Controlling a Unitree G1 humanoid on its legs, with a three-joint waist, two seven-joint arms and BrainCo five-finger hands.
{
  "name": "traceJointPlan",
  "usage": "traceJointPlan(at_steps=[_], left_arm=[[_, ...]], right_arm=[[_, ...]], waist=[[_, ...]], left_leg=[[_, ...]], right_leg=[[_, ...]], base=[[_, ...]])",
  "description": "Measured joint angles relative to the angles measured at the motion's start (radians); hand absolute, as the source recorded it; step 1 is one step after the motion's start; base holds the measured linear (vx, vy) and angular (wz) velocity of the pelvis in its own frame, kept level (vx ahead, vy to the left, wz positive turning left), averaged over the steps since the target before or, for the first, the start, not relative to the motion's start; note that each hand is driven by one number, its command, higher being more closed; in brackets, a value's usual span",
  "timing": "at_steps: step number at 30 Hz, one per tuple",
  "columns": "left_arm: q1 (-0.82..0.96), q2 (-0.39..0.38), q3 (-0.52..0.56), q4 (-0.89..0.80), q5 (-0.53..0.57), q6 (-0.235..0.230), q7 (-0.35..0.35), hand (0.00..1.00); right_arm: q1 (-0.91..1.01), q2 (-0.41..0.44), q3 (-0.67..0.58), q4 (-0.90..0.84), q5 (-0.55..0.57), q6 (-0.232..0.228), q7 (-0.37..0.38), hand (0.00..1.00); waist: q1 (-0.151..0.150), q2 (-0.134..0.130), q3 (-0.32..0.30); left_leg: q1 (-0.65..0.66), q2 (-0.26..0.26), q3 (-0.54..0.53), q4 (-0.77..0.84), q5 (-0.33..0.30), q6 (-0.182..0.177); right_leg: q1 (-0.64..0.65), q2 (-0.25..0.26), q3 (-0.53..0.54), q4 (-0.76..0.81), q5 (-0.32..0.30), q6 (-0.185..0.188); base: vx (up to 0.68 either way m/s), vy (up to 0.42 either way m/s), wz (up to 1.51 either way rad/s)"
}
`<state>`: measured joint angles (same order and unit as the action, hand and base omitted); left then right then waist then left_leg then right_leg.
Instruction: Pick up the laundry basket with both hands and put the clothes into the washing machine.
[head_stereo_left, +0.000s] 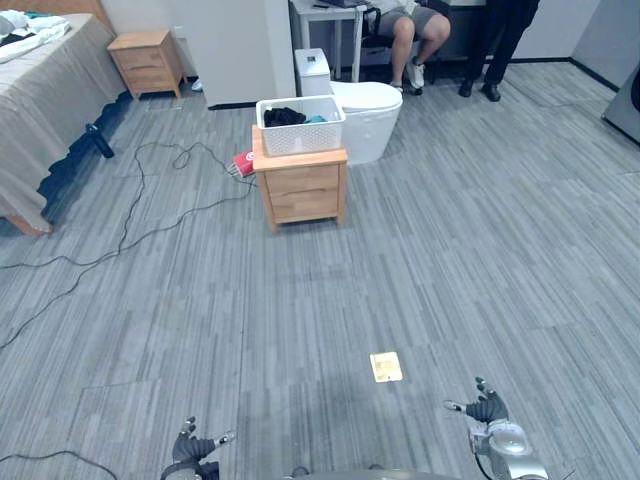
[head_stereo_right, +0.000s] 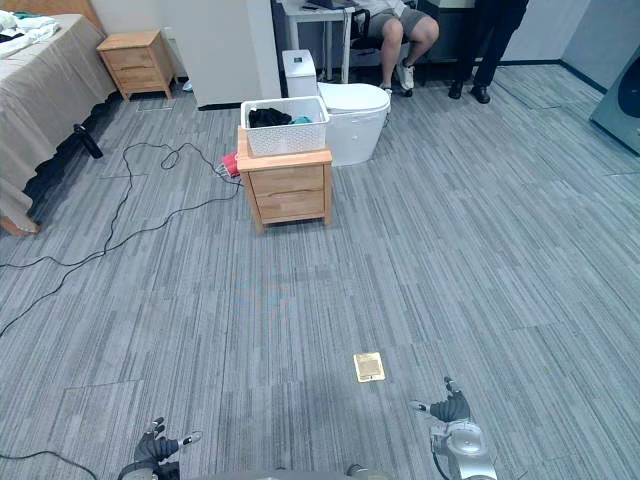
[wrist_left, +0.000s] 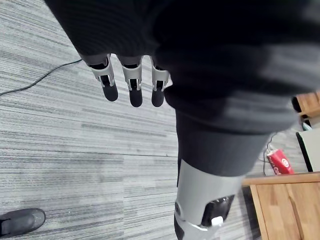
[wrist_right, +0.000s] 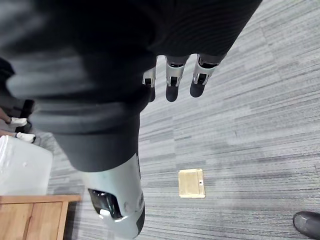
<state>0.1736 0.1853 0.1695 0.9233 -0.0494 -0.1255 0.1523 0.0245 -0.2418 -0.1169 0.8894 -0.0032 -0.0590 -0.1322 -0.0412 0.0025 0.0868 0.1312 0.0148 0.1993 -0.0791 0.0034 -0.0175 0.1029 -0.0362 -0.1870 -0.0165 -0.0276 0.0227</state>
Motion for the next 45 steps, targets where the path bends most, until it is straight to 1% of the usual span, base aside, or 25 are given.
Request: traceJointPlan(at_steps=[4, 10, 13, 17, 24, 27, 29, 30, 32, 33, 34, 35, 36, 37, 38, 39, 40, 41, 42, 43, 44, 45], left_arm=[[0.001, 0.000, 0.000, 0.000, 0.000, 0.000, -0.002, 0.00], [0.002, 0.001, 0.002, 0.000, -0.001, 0.000, -0.018, 0.00], [0.002, -0.003, 0.031, 0.000, -0.003, 0.000, -0.018, 0.00], [0.003, -0.002, 0.037, 0.000, -0.023, 0.000, -0.018, 0.00], [0.003, -0.003, 0.037, -0.005, -0.064, 0.000, -0.014, 0.00], [0.001, -0.004, 0.039, -0.014, -0.077, 0.000, -0.008, 0.00], [0.000, -0.005, 0.039, -0.020, -0.092, 0.000, 0.003, 0.00], [0.000, -0.005, 0.041, -0.039, -0.097, -0.002, 0.004, 0.00], [-0.002, -0.006, 0.040, -0.059, -0.098, -0.004, 0.005, 0.00], [-0.003, -0.010, 0.040, -0.079, -0.099, -0.005, 0.005, 0.00], [-0.002, -0.012, 0.040, -0.088, -0.103, -0.006, 0.006, 0.00], [-0.001, -0.012, 0.041, -0.099, -0.112, -0.006, 0.006, 0.00], [0.000, -0.012, 0.040, -0.100, -0.118, -0.008, 0.009, 0.00], [0.002, -0.012, 0.039, -0.100, -0.118, -0.008, 0.011, 0.00], [0.000, -0.004, 0.039, -0.101, -0.118, -0.008, 0.019, 0.00], [-0.001, 0.008, 0.038, -0.101, -0.125, -0.008, 0.026, 0.00], [-0.001, 0.013, 0.038, -0.101, -0.135, -0.008, 0.026, 0.00], [-0.008, 0.020, 0.038, -0.101, -0.140, -0.009, 0.028, 0.00], [-0.030, 0.023, 0.037, -0.100, -0.141, -0.009, 0.029, 0.00], [-0.047, 0.022, 0.037, -0.100, -0.143, -0.009, 0.029, 0.00], [-0.077, 0.023, 0.035, -0.098, -0.147, -0.010, 0.030, 0.00], [-0.095, 0.026, 0.030, -0.097, -0.148, -0.010, 0.030, 0.00]], right_arm=[[-0.001, 0.000, -0.028, 0.001, 0.003, 0.000, 0.000, 0.00], [-0.014, -0.001, -0.033, 0.001, 0.003, 0.000, 0.000, 0.00], [-0.017, -0.001, -0.035, 0.001, 0.003, 0.000, 0.000, 0.00], [-0.017, 0.000, -0.051, 0.001, 0.004, 0.003, 0.000, 0.00], [-0.021, 0.000, -0.069, 0.000, 0.006, 0.003, -0.004, 0.00], [-0.033, 0.002, -0.071, 0.000, 0.008, 0.004, -0.005, 0.00], [-0.037, 0.005, -0.074, 0.000, 0.013, 0.005, -0.021, 0.00], [-0.037, 0.009, -0.080, 0.000, 0.015, 0.010, -0.024, 0.00], [-0.037, 0.013, -0.081, 0.000, 0.024, 0.011, -0.030, 0.00], [-0.038, 0.020, -0.102, 0.000, 0.034, 0.013, -0.041, 0.00], [-0.038, 0.022, -0.109, 0.000, 0.035, 0.015, -0.041, 0.00], [-0.037, 0.022, -0.112, 0.000, 0.036, 0.022, -0.041, 0.00], [-0.038, 0.023, -0.111, 0.000, 0.041, 0.024, -0.040, 0.00], [-0.037, 0.025, -0.111, 0.000, 0.042, 0.025, -0.040, 0.00], [-0.038, 0.036, -0.109, 0.002, 0.042, 0.025, -0.040, 0.00], [-0.038, 0.046, -0.104, 0.008, 0.042, 0.026, -0.039, 0.00], [-0.038, 0.046, -0.099, 0.010, 0.043, 0.026, -0.039, 0.00], [-0.042, 0.046, -0.096, 0.010, 0.044, 0.026, -0.039, 0.00], [-0.050, 0.041, -0.093, 0.010, 0.045, 0.026, -0.040, 0.00], [-0.057, 0.036, -0.091, 0.010, 0.045, 0.026, -0.040, 0.00], [-0.070, 0.032, -0.091, 0.010, 0.045, 0.025, -0.040, 0.00], [-0.077, 0.032, -0.090, 0.008, 0.046, 0.025, -0.040, 0.00]], waist=[[0.000, 0.000, 0.000], [0.000, 0.000, 0.000], [0.000, 0.001, 0.001], [0.000, 0.005, 0.003], [0.002, 0.004, 0.004], [0.006, 0.000, 0.012], [0.007, 0.001, 0.015], [0.009, -0.001, 0.017], [0.015, 0.001, 0.023], [0.028, 0.009, 0.028], [0.029, 0.012, 0.032], [0.032, 0.012, 0.041], [0.038, 0.020, 0.054], [0.043, 0.023, 0.057], [0.040, 0.018, 0.069], [0.036, 0.016, 0.083], [0.035, 0.020, 0.086], [0.028, 0.018, 0.088], [0.022, 0.026, 0.103], [0.017, 0.028, 0.113], [0.005, 0.027, 0.130], [-0.005, 0.018, 0.139]], left_leg=[[0.000, 0.000, 0.000, -0.002, 0.000, 0.000], [0.000, 0.001, 0.001, 0.003, -0.001, -0.001], [0.000, 0.002, 0.003, 0.005, -0.001, -0.001], [0.000, 0.002, 0.006, 0.006, -0.001, -0.001], [-0.016, 0.003, 0.027, -0.001, -0.002, -0.001], [-0.062, 0.007, 0.051, 0.035, -0.022, 0.004], [-0.098, 0.010, 0.054, 0.092, -0.059, 0.014], [-0.120, 0.013, 0.054, 0.138, -0.089, 0.018], [-0.146, 0.019, 0.053, 0.196, -0.128, 0.024], [-0.188, 0.029, 0.053, 0.277, -0.192, 0.031], [-0.201, 0.032, 0.052, 0.308, -0.215, 0.035], [-0.210, 0.032, 0.051, 0.345, -0.248, 0.042], [-0.210, 0.031, 0.050, 0.367, -0.282, 0.057], [-0.201, 0.030, 0.049, 0.367, -0.289, 0.061], [-0.167, 0.019, 0.042, 0.360, -0.297, 0.086], [-0.140, 0.017, 0.040, 0.359, -0.306, 0.084], [-0.130, 0.017, 0.035, 0.355, -0.307, 0.083], [-0.104, 0.018, 0.019, 0.330, -0.307, 0.081], [-0.073, 0.024, 0.000, 0.295, -0.302, 0.073], [-0.053, 0.032, -0.011, 0.275, -0.300, 0.069], [-0.017, 0.041, -0.034, 0.232, -0.291, 0.052], [0.015, 0.038, -0.056, 0.198, -0.285, 0.027]], right_leg=[[0.007, 0.000, -0.002, -0.002, 0.000, 0.000], [0.004, -0.001, 0.001, -0.001, 0.000, 0.001], [0.001, 0.000, 0.004, 0.001, 0.000, 0.001], [-0.001, 0.000, 0.008, 0.001, 0.000, 0.001], [-0.026, 0.003, 0.031, -0.003, 0.002, 0.000], [-0.059, 0.003, 0.053, -0.001, 0.011, 0.001], [-0.071, 0.000, 0.055, 0.001, 0.012, 0.002], [-0.073, -0.003, 0.055, 0.001, 0.009, 0.007], [-0.079, -0.007, 0.054, 0.013, -0.003, 0.022], [-0.116, -0.014, 0.053, 0.087, -0.056, 0.051], [-0.136, -0.019, 0.051, 0.134, -0.084, 0.061], [-0.165, -0.032, 0.050, 0.216, -0.125, 0.088], [-0.225, -0.052, 0.040, 0.371, -0.151, 0.108], [-0.264, -0.064, 0.026, 0.460, -0.152, 0.109], [-0.341, -0.092, -0.001, 0.631, -0.165, 0.119], [-0.385, -0.106, -0.015, 0.698, -0.193, 0.099], [-0.404, -0.106, -0.032, 0.700, -0.206, 0.096], [-0.441, -0.102, -0.070, 0.671, -0.216, 0.080], [-0.475, -0.083, -0.103, 0.606, -0.212, 0.071], [-0.487, -0.071, -0.115, 0.555, -0.201, 0.055], [-0.519, -0.034, -0.129, 0.450, -0.153, 0.033], [-0.534, -0.016, -0.139, 0.335, -0.082, 0.019]], base=[[0.00, 0.000, 0.00], [-0.04, -0.018, -0.01], [-0.06, -0.028, -0.02], [0.00, 0.000, 0.00], [0.00, -0.011, -0.08], [0.03, -0.007, -0.22], [0.06, 0.010, -0.12], [0.07, 0.024, 0.00], [0.06, 0.045, -0.01], [0.05, 0.072, 0.00], [0.06, 0.086, 0.00], [0.06, 0.101, -0.03], [0.06, 0.121, -0.06], [0.18, 0.193, -0.01], [0.20, 0.150, 0.11], [0.32, 0.147, 0.16], [0.32, 0.069, 0.24], [0.43, 0.060, 0.38], [0.40, 0.021, 0.46], [0.43, -0.001, 0.55], [0.47, -0.031, 0.67], [0.50, -0.046, 0.67]])
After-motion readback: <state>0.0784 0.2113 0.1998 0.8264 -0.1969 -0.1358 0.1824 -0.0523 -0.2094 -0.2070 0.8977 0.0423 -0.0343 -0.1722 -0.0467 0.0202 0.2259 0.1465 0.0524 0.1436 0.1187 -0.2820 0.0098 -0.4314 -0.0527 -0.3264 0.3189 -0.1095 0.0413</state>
